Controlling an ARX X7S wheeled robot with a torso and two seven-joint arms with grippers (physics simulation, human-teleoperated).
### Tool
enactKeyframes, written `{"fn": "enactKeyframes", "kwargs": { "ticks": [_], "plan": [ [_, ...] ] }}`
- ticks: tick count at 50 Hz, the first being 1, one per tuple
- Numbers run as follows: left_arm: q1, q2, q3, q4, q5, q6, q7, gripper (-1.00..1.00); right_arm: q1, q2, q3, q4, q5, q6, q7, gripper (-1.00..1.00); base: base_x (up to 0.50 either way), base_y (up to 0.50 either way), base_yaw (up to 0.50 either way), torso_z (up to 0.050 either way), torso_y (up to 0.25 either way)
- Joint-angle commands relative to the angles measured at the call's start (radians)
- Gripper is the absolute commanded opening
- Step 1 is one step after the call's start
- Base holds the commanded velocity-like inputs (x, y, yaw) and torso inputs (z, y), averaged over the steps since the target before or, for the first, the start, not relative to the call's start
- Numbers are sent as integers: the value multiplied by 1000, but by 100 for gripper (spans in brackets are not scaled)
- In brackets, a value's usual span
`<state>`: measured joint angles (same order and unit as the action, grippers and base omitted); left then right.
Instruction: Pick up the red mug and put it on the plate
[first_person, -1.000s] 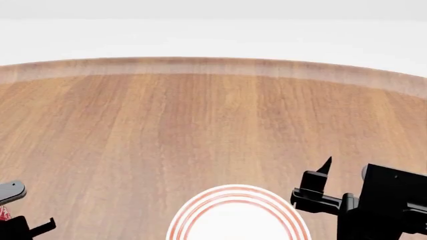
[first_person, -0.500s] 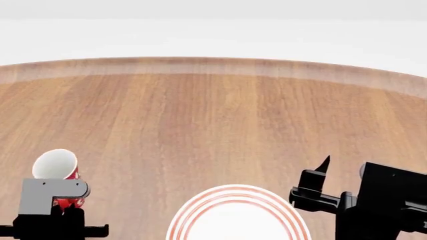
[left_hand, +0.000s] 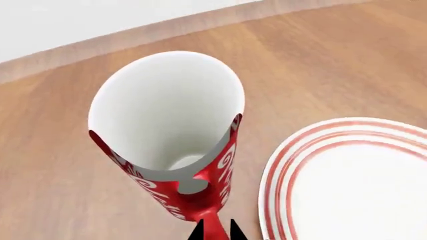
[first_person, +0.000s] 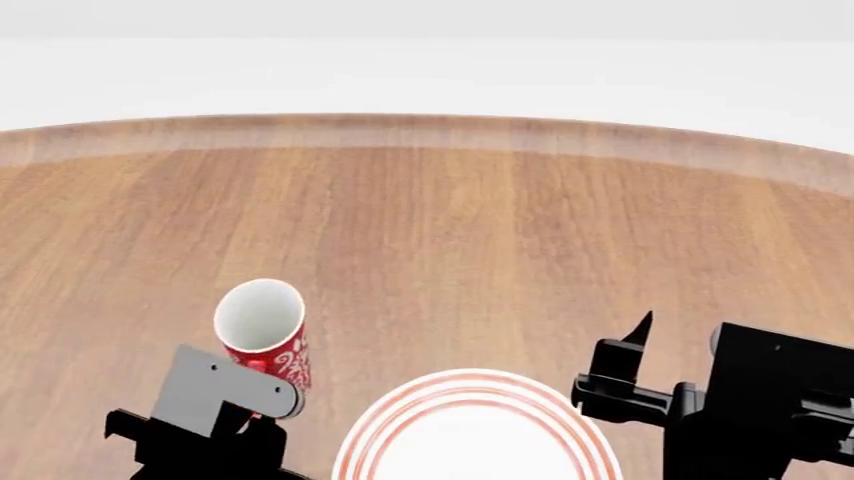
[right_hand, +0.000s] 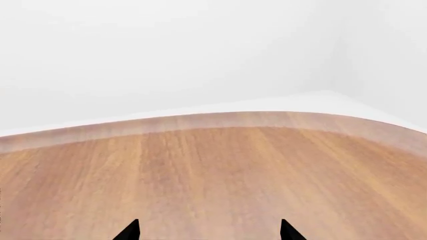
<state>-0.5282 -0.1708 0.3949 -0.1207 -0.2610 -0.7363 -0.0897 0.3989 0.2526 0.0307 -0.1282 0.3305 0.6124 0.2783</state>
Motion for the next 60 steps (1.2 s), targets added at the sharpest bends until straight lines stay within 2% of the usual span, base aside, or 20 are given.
{"fn": "enactKeyframes", "kwargs": {
  "ticks": [1, 13, 38, 42, 46, 49, 54, 60],
  "plan": [
    [-47, 36, 73, -1, -10, -18, 52, -100, 0, 3, -3, -8, 5, 7, 6, 100, 0, 0, 0, 0, 0],
    [-72, 74, 97, -22, -49, -26, 90, -100, 0, 3, -8, -1, 10, 0, 6, 100, 0, 0, 0, 0, 0],
    [-152, 143, 245, -246, -66, 87, 211, -100, 12, 10, -9, 0, 24, 8, 13, 100, 0, 0, 0, 0, 0],
    [-174, 157, 267, -306, -77, 147, 242, -100, 6, 10, -10, 8, 22, -2, 12, 100, 0, 0, 0, 0, 0],
    [-218, 168, 339, -392, -122, 196, 309, -100, 4, 9, -11, 15, 23, -10, 10, 100, 0, 0, 0, 0, 3],
    [-269, 169, 416, -470, -213, 245, 290, -100, 5, 9, -11, 23, 24, -14, 9, 100, 0, 0, 0, 0, 0],
    [-368, 170, 653, -644, -447, 409, 231, -100, 0, 12, -6, 22, 29, -17, 9, 100, 0, 0, 0, 0, 0],
    [-463, 171, 963, -740, -747, 535, 182, -100, -5, 15, -3, 15, 34, -16, 11, 100, 0, 0, 0, 0, 0]
  ]
}}
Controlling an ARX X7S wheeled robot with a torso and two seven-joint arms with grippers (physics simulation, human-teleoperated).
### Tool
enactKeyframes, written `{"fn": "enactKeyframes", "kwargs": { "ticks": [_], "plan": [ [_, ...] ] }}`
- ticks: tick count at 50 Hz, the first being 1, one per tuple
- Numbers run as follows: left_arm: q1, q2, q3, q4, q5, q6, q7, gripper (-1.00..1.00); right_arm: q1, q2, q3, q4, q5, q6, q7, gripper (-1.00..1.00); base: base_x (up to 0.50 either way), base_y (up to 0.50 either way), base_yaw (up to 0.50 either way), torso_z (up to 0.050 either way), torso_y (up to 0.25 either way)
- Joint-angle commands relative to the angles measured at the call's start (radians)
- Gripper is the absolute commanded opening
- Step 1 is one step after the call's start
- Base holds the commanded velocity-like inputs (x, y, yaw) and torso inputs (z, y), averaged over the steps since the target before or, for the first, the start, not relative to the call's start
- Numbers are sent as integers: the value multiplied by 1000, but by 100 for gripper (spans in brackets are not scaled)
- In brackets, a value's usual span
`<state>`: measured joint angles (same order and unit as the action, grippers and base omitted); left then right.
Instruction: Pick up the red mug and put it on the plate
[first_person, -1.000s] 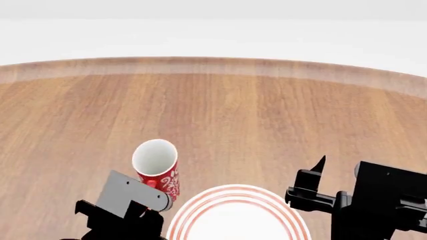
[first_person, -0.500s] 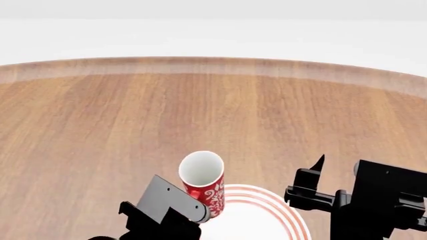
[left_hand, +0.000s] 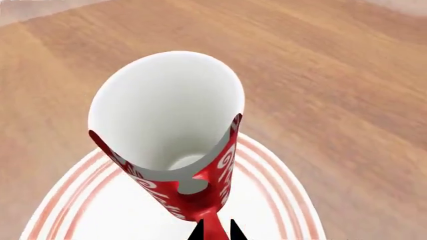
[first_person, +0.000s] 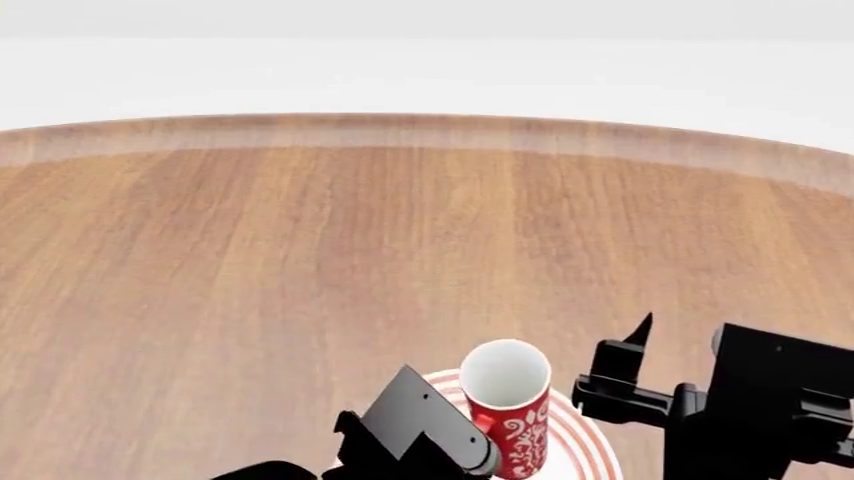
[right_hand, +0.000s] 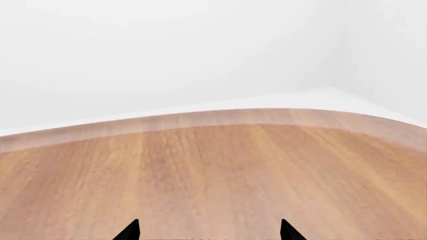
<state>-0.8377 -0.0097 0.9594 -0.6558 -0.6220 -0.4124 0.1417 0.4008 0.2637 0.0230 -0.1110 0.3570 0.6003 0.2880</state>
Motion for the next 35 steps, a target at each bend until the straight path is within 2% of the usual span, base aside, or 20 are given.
{"fn": "enactKeyframes", "kwargs": {
  "ticks": [1, 4, 8, 25, 35],
  "plan": [
    [-165, 10, 440, -213, -427, 225, -59, -100, -8, 4, 5, -1, 8, -6, 1, 100, 0, 0, 0, 0, 0],
    [-188, 10, 533, -234, -510, 252, -74, -100, -8, 4, 5, 2, 9, -7, 2, 100, 0, 0, 0, 0, 0],
    [-196, 10, 577, -257, -551, 254, -82, -100, -8, 6, 6, 5, 11, -9, 1, 100, 0, 0, 0, 0, 0],
    [-191, 10, 582, -272, -518, 161, -71, -100, -8, 4, 1, 31, 14, -31, -3, 100, 0, 0, 0, 0, 1],
    [-194, 10, 583, -270, -550, 105, -61, -100, -11, 6, 5, 29, 21, -33, -2, 100, 0, 0, 0, 0, 0]
  ]
}}
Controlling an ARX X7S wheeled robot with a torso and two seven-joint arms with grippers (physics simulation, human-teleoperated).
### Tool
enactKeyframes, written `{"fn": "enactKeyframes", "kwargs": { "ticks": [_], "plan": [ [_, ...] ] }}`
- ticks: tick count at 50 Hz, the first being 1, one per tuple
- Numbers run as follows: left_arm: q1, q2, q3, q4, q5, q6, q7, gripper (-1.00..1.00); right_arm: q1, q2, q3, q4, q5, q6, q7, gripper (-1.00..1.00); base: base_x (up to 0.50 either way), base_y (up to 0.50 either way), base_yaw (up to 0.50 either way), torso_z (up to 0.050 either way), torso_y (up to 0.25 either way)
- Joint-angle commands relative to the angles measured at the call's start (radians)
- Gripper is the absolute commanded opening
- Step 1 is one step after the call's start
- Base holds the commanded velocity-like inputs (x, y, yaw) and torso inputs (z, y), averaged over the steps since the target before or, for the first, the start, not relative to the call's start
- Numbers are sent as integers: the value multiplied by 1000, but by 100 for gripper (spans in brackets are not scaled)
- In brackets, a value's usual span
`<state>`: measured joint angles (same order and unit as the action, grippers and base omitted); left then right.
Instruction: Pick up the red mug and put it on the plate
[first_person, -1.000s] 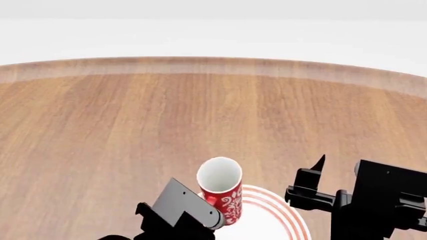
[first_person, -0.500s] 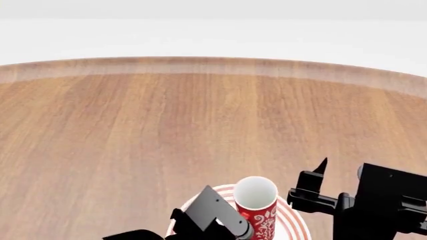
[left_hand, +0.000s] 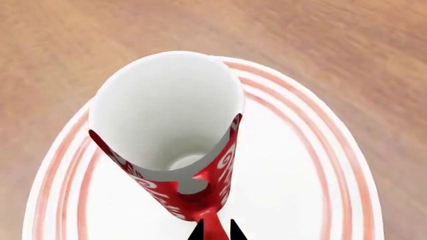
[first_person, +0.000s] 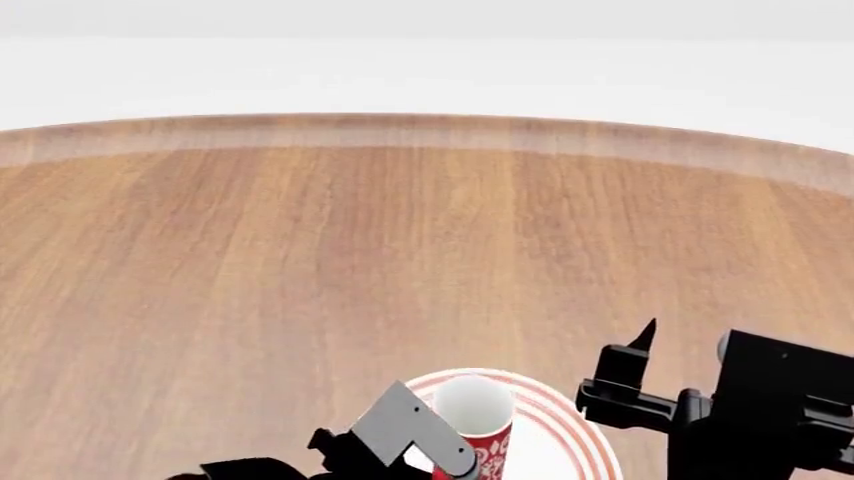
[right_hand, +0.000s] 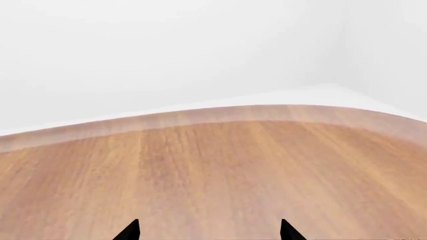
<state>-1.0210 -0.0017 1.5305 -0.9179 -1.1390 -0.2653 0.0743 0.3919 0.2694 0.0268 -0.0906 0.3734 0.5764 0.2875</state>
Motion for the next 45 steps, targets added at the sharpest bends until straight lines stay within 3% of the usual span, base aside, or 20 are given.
{"fn": "enactKeyframes", "kwargs": {
  "ticks": [1, 18, 19, 45],
  "plan": [
    [-10, 2, 12, -9, -35, -47, 7, -100, -2, 1, 0, 7, 5, -9, -1, 100, 0, 0, 0, 0, 0],
    [-2, 2, 11, -16, -53, -69, 25, -100, -1, 0, -8, 12, 10, -14, 0, 100, 0, 0, 0, 0, 0],
    [-4, 2, 11, -15, -61, -78, 19, 100, -1, 1, -8, 13, 10, -14, 0, 100, 0, 0, 0, 0, 0],
    [-28, 2, 15, 30, -34, -103, 11, 100, 10, -2, -23, 49, 10, -33, 0, 100, 0, 0, 0, 0, 0]
  ]
}}
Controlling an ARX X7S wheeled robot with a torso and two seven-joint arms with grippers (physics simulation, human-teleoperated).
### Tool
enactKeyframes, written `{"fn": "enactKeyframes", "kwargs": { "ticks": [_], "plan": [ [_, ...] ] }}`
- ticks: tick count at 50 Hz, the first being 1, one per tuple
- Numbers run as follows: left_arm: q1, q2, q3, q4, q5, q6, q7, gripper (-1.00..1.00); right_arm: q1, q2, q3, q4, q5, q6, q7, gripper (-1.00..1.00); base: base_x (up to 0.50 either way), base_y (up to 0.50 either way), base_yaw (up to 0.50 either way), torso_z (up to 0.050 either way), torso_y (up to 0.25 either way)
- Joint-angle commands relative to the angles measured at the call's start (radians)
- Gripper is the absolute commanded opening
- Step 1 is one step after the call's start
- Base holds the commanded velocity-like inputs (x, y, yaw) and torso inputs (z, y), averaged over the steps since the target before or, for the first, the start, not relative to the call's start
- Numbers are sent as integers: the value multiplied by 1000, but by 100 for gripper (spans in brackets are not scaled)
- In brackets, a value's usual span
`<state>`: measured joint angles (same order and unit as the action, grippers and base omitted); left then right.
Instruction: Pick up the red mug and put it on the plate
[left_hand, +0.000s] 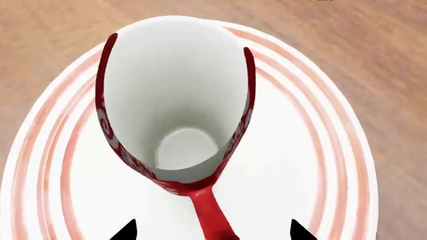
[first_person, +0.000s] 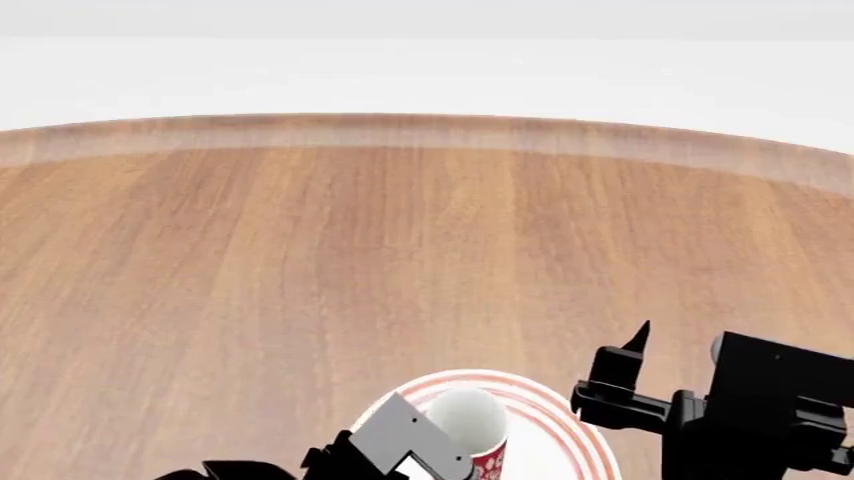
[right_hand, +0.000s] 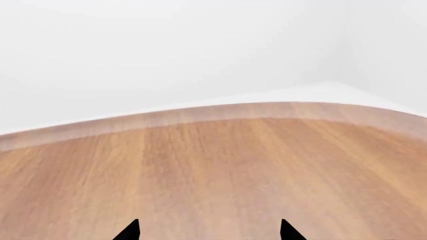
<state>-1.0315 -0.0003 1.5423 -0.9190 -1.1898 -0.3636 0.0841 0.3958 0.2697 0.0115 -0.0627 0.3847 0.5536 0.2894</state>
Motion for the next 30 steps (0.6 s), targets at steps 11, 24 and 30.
{"fn": "enactKeyframes", "kwargs": {
  "ticks": [11, 24, 30],
  "plan": [
    [-68, -341, -64, 661, -100, -95, -292, 100, 11, -6, -24, 36, -5, -15, -2, 100, 0, 0, 0, 0, 0],
    [-36, -618, -157, 987, -164, 5, -282, 100, 19, -6, -37, 43, -5, -15, -3, 100, 0, 0, 0, 0, 0],
    [41, -686, -237, 1017, -136, 189, -257, 100, 19, -3, -43, 27, -3, -9, -2, 100, 0, 0, 0, 0, 0]
  ]
}}
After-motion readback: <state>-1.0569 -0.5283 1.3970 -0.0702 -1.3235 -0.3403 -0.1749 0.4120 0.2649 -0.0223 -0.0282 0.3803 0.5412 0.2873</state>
